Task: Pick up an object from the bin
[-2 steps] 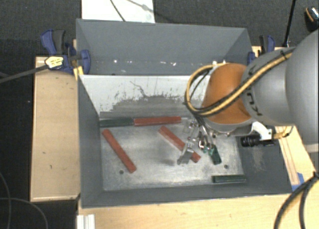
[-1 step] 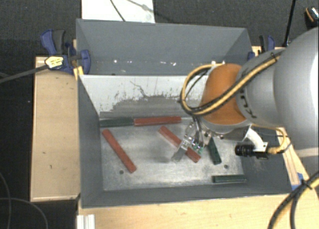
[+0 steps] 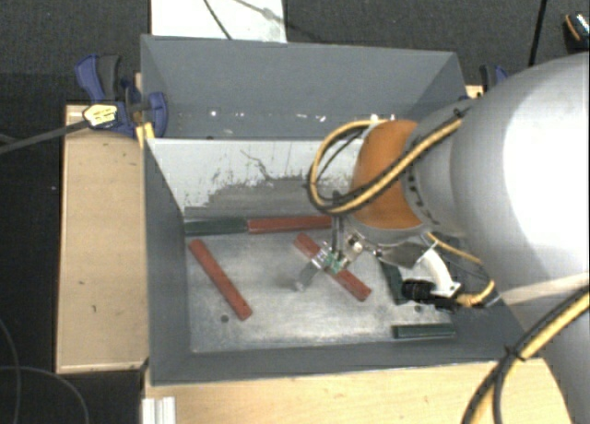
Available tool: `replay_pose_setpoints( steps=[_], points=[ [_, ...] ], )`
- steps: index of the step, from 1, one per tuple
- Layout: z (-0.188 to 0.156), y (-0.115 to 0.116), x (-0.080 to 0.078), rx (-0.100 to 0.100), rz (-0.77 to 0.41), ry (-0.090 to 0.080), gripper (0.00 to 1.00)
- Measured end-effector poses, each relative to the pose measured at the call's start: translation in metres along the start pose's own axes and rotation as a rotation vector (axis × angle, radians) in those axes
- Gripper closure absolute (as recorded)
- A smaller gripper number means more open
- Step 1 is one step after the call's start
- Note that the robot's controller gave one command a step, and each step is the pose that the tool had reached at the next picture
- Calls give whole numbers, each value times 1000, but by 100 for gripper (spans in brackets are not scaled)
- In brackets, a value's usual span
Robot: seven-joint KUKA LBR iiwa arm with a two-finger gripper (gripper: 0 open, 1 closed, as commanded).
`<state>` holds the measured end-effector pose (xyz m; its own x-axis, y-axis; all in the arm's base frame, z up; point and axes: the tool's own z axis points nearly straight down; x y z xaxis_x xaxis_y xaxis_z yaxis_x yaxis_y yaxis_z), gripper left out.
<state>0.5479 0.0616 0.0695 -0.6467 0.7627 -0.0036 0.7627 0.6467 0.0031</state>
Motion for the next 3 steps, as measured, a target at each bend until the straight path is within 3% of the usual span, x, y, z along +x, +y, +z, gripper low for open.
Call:
replay_pose_setpoints(
  steps=[1,2,3],
  points=[
    [0,0,-1,0,-6,-1,0],
    [-1,1,0,-1,-9,-1,100],
    [-84,3,-2,-4,-16,-1,100]
  ],
)
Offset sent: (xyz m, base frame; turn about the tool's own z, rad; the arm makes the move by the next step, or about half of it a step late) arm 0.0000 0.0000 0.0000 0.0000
